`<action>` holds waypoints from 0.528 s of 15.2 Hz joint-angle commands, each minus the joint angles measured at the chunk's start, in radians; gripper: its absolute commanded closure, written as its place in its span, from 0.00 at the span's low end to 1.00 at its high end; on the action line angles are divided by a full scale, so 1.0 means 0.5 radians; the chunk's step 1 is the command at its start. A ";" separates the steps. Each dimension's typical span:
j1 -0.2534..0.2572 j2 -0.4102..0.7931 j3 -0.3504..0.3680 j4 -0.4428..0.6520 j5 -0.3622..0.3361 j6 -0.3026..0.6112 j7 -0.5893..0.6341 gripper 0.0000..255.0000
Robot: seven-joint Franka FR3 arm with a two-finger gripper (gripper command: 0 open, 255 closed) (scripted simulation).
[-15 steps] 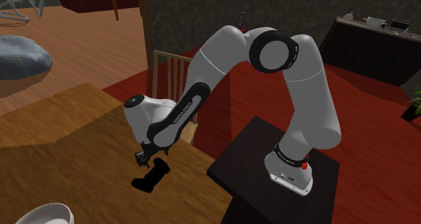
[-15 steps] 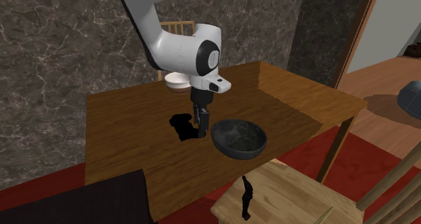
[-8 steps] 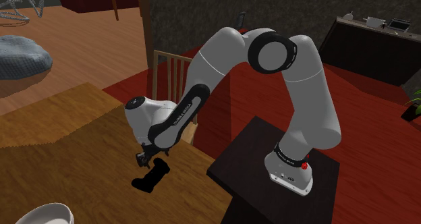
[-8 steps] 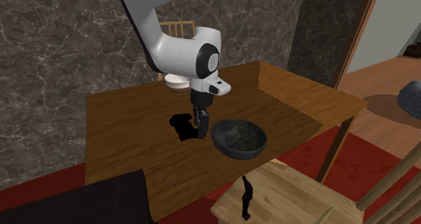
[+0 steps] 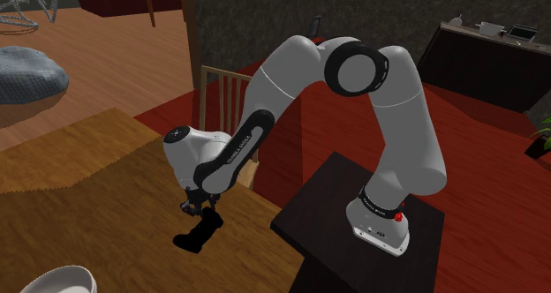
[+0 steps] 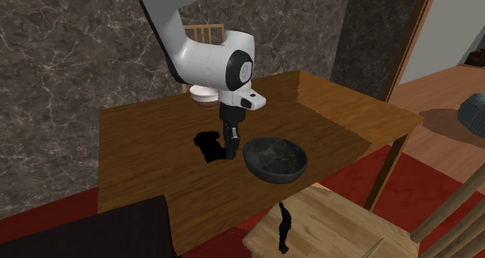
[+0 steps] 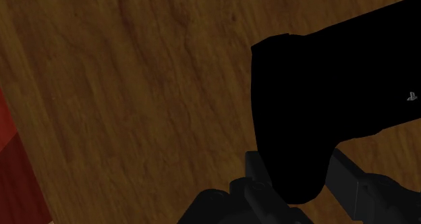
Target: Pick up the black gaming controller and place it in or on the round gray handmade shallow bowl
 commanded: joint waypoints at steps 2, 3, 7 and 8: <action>0.000 0.000 0.000 0.000 0.000 0.000 0.000 1.00; 0.000 0.000 0.000 0.001 0.000 0.000 0.000 1.00; -0.020 -0.090 0.026 -0.023 0.029 -0.065 -0.015 1.00; -0.025 -0.112 0.033 -0.027 0.036 -0.082 -0.019 1.00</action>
